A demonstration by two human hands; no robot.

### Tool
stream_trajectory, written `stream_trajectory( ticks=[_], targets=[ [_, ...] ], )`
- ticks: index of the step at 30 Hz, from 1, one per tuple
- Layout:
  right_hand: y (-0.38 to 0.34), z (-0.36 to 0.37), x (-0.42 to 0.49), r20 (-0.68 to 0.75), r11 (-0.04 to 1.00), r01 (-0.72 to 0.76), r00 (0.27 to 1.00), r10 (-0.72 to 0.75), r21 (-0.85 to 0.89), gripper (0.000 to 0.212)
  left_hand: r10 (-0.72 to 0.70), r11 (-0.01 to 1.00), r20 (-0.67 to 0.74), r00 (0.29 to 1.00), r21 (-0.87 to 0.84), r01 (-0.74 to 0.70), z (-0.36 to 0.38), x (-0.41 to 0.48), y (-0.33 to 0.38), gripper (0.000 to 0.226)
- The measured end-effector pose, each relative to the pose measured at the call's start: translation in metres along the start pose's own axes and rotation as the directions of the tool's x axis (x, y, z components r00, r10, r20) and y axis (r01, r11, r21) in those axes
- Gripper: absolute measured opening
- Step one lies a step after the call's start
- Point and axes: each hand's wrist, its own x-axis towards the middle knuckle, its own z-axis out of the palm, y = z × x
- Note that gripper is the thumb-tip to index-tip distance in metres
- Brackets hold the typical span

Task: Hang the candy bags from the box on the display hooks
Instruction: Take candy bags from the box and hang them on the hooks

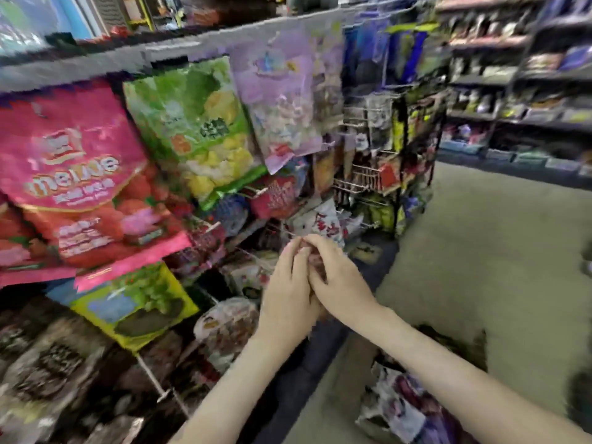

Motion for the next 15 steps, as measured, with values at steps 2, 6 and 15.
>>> stream_trajectory(
  ticks=[2, 6, 15],
  targets=[
    [0.056, -0.032, -0.013, -0.007, 0.990, -0.137, 0.991, 0.137, -0.024, 0.047, 0.024, 0.999, 0.082, 0.996, -0.037, -0.021, 0.052, 0.010, 0.026, 0.046],
    [0.163, -0.089, -0.041, -0.034, 0.943, -0.317, 0.949, 0.315, -0.103, 0.042, -0.016, 0.992, 0.267, 0.964, -0.115, 0.048, 0.164, 0.022, 0.076, 0.042],
    [0.396, -0.098, -0.144, 0.071, 0.648, -0.747, 0.646, 0.760, -0.146, 0.037, -0.184, 0.929, 0.695, 0.695, -0.109, 0.354, 0.366, -0.043, 0.100, 0.041]
  ],
)
